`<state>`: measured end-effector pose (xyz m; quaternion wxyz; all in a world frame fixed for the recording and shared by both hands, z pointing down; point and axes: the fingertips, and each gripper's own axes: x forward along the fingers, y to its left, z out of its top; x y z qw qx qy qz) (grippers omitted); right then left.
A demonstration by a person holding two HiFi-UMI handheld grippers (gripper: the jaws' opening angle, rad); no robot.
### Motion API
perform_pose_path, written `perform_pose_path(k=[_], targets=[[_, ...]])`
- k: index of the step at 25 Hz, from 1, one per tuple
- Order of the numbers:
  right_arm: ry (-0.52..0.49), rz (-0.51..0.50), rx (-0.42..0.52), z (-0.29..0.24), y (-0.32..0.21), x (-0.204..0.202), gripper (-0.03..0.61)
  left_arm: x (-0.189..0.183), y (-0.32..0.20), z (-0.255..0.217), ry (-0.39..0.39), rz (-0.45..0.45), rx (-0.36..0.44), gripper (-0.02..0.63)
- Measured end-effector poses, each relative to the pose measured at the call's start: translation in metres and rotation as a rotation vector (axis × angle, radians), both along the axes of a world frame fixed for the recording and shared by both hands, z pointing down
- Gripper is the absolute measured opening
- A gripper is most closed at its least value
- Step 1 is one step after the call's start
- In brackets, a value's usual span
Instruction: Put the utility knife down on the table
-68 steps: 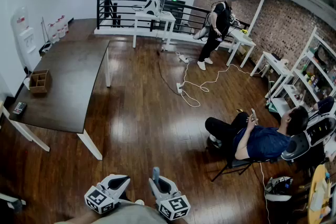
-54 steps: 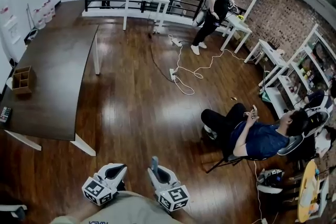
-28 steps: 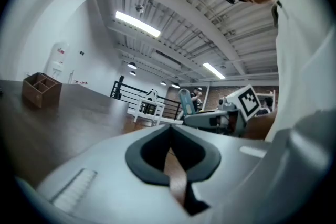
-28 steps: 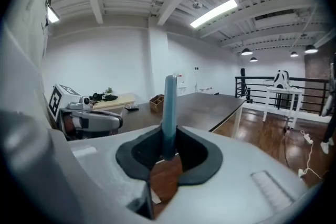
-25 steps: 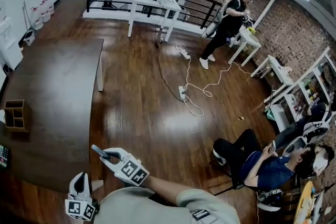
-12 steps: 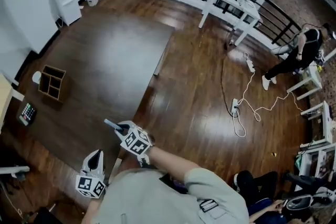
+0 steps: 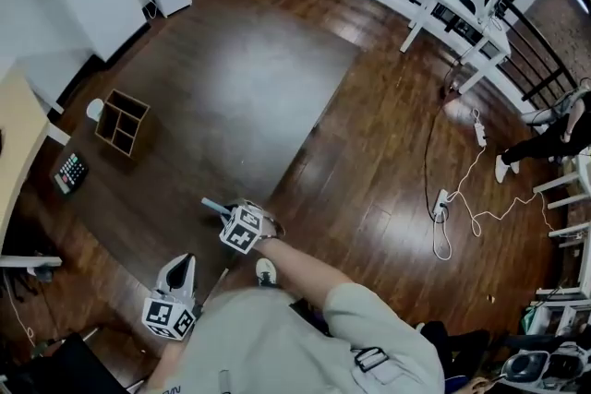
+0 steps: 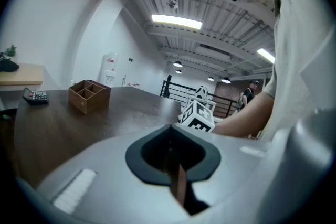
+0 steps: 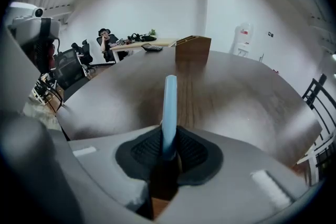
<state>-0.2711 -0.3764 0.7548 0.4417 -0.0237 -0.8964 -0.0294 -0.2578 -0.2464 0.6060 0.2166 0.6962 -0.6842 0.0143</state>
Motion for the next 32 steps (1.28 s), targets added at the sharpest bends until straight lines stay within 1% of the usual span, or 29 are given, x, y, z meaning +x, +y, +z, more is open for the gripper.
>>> perform_pose_path(k=[3,6,8,10,13,17,20,21,22,23,24,26,28,29,30,32], targets=[[0.039,-0.021,-0.01,0.007,-0.001,-0.004,0.072,-0.002,0.0,-0.001,-0.006,0.001,0.0,0.002],[0.049,-0.03,-0.018,0.01,-0.005,-0.006,0.077,-0.003,-0.001,-0.002,-0.019,0.018,0.004,0.002],[0.036,0.001,-0.006,0.007,-0.016,-0.006,0.111,-0.003,-0.002,-0.004,-0.025,0.033,0.011,0.002],[0.006,0.056,0.021,-0.003,-0.031,-0.002,0.129,-0.001,-0.003,-0.008,-0.026,0.046,0.024,0.002],[-0.064,0.171,0.07,-0.027,-0.052,0.014,0.13,0.0,-0.002,-0.014,-0.024,0.073,0.042,0.002],[-0.204,0.365,0.059,-0.061,-0.051,0.044,0.13,-0.004,0.004,-0.016,-0.007,0.105,0.068,0.002],[-0.306,0.44,0.053,-0.094,-0.027,0.073,0.129,0.001,0.006,-0.018,0.0,0.17,0.098,0.002],[-0.337,0.461,0.05,-0.105,-0.016,0.084,0.12,0.004,0.006,-0.02,0.003,0.198,0.108,0.002],[-0.361,0.489,0.04,-0.113,-0.003,0.096,0.092,0.009,0.007,-0.021,0.008,0.228,0.118,0.002],[-0.379,0.524,0.027,-0.119,0.011,0.109,0.081,0.015,0.01,-0.022,0.013,0.26,0.128,0.002],[-0.392,0.567,0.018,-0.122,0.025,0.123,0.081,0.022,0.013,-0.021,0.021,0.294,0.135,0.002],[-0.422,0.683,0.016,-0.128,0.054,0.156,0.08,0.04,0.024,-0.018,0.052,0.364,0.14,0.002],[-0.445,0.803,0.018,-0.137,0.09,0.188,0.067,0.062,0.043,-0.012,0.103,0.436,0.129,0.002],[-0.451,0.843,0.021,-0.143,0.111,0.201,0.056,0.075,0.054,-0.008,0.127,0.479,0.121,0.002],[-0.453,0.866,0.029,-0.147,0.13,0.211,0.041,0.089,0.063,-0.004,0.145,0.526,0.112,0.002],[-0.428,0.878,0.042,-0.151,0.161,0.227,0.013,0.118,0.074,0.001,0.162,0.625,0.099,0.002]])
